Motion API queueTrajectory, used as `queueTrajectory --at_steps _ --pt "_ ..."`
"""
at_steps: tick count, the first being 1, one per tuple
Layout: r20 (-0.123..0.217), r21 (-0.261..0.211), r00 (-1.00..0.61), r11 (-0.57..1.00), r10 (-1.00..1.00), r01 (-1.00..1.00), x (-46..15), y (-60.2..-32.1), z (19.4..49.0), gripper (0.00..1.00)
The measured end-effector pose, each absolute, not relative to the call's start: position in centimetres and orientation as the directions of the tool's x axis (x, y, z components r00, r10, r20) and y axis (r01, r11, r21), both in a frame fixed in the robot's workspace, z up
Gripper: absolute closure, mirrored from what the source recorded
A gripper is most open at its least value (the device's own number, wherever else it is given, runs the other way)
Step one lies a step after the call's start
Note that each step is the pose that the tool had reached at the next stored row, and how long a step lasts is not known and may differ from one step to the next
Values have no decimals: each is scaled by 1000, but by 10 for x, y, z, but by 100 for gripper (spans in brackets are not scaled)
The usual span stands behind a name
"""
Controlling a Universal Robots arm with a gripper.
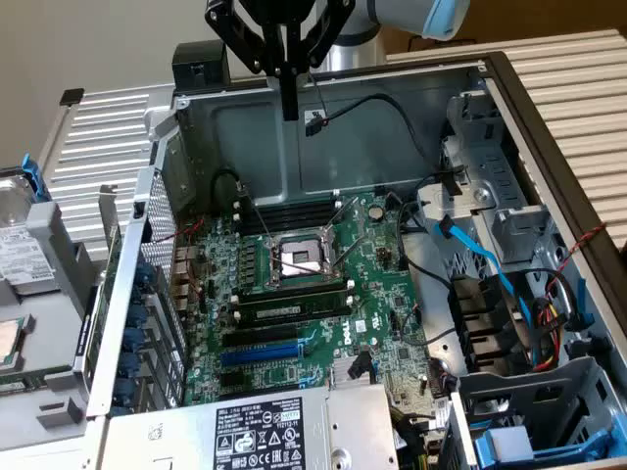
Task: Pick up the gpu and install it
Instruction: 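Reach for the gpu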
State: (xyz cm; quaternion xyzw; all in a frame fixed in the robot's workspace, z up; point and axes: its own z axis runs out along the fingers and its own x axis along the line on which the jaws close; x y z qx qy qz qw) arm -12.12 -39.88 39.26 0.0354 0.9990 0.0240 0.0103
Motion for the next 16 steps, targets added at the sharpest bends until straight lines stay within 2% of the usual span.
queueTrajectory --at_steps 16 --pt "-19 49 -997 996 71 70 -125 -399 393 89"
